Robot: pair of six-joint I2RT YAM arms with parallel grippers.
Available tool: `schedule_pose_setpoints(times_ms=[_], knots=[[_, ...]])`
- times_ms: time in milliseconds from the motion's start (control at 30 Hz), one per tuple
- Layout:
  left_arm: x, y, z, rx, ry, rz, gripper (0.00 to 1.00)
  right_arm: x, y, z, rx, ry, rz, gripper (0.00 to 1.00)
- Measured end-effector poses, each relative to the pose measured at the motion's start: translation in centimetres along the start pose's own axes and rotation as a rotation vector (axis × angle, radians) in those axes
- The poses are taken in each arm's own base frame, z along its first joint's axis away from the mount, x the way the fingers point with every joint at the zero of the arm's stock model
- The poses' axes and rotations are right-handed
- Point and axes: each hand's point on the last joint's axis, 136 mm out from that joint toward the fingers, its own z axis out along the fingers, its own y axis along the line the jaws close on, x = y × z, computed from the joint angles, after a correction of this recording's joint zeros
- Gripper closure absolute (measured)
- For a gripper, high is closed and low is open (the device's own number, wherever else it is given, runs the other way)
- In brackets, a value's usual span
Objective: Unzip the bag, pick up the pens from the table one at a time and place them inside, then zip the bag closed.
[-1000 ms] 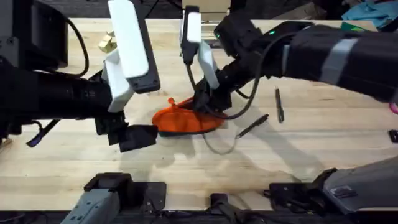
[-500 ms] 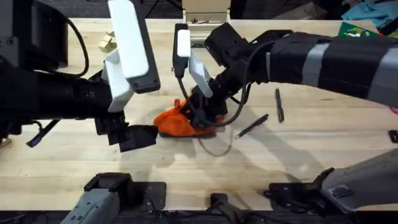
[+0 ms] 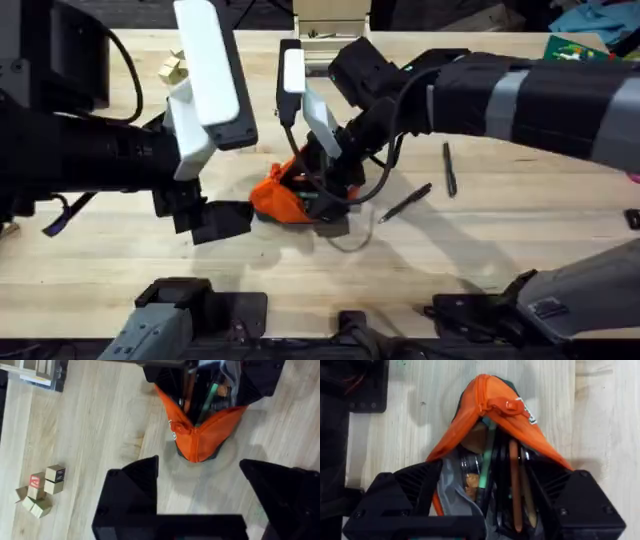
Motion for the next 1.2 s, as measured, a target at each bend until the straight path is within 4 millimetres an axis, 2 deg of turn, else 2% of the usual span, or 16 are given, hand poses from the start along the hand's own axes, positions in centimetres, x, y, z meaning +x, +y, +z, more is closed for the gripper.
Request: schedule_pose_setpoints(times_ms=[267,400,667,867,1033,1200], knots=[[0.0,0.0,0.0,0.000,0.000,0.000,0.008,0.9,-0.1,-0.1,0.021,0.054,0.011,0.004],[0.0,0.0,0.0,0.000,0.000,0.000,0.007,1.4,0.2,-1.5,0.068,0.105,0.010,0.004],[0.0,0.0,0.0,0.000,0.000,0.000,0.007,0.5,1.4,-7.3,0.229,0.120,-0.042,0.004],[0.0,0.0,0.0,0.000,0.000,0.000,0.007,1.3,2.5,-11.4,0.358,0.166,-0.048,0.004],[0.0,0.0,0.0,0.000,0.000,0.000,0.007,2.4,2.4,-14.8,0.519,0.185,0.085,0.004],[0.0,0.0,0.0,0.000,0.000,0.000,0.007,4.1,2.5,-18.1,0.648,0.149,0.313,0.003]])
